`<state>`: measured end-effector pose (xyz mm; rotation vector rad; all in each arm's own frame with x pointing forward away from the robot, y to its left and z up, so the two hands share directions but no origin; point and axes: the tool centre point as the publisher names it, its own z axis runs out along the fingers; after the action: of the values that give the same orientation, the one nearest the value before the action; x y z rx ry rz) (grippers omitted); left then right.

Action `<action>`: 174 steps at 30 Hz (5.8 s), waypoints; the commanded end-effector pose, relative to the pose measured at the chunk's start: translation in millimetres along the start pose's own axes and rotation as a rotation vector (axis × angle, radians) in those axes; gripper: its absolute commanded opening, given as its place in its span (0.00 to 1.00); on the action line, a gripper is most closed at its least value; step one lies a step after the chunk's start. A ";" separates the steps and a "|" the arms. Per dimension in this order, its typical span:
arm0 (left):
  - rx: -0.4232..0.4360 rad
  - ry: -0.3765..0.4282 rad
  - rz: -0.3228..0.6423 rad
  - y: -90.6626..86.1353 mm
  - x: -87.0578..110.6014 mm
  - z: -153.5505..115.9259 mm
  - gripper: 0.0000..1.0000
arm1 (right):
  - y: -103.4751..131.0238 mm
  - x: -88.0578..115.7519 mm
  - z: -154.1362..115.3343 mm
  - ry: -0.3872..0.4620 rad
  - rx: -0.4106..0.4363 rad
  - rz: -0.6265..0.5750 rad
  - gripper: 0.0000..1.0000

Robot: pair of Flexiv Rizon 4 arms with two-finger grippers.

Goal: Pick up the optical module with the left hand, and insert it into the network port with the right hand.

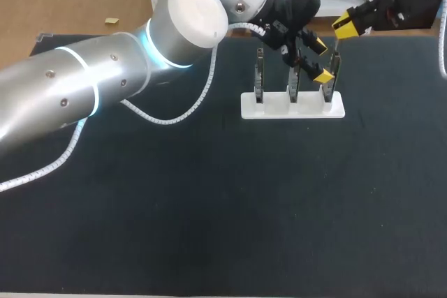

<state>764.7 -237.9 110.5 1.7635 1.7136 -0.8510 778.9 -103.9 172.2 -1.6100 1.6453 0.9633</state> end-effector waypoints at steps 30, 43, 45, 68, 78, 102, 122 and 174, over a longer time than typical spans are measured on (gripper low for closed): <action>0.004 0.007 -0.002 2.2 -1.6 0.2 1.00 | 0.7 -1.7 0.6 -0.008 0.028 -0.002 0.00; 0.004 0.007 -0.002 2.2 -1.6 0.2 1.00 | 3.8 0.6 3.2 0.016 0.021 0.001 0.00; 0.004 0.007 -0.002 2.2 -1.6 0.2 1.00 | 3.6 1.5 3.9 0.019 0.020 0.002 0.00; 0.004 0.007 -0.002 2.2 -1.6 0.2 1.00 | 4.6 0.3 0.8 0.030 0.057 -0.020 0.00; 0.004 0.007 -0.002 2.2 -1.6 0.2 1.00 | 2.4 2.0 1.7 0.023 0.055 -0.026 0.00; 0.004 0.007 -0.002 2.2 -1.6 0.2 1.00 | 2.0 2.4 3.7 0.024 0.062 -0.042 0.00; 0.004 0.007 -0.002 2.2 -1.6 0.2 1.00 | 2.3 10.0 9.5 0.035 0.052 -0.021 0.00; 0.004 0.007 -0.002 2.2 -1.6 0.2 1.00 | 5.0 -15.4 -12.8 -0.058 0.007 -0.025 0.00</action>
<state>764.8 -237.9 110.4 1.7637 1.7135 -0.8512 774.6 -108.3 193.9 -1.5799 1.5798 0.9849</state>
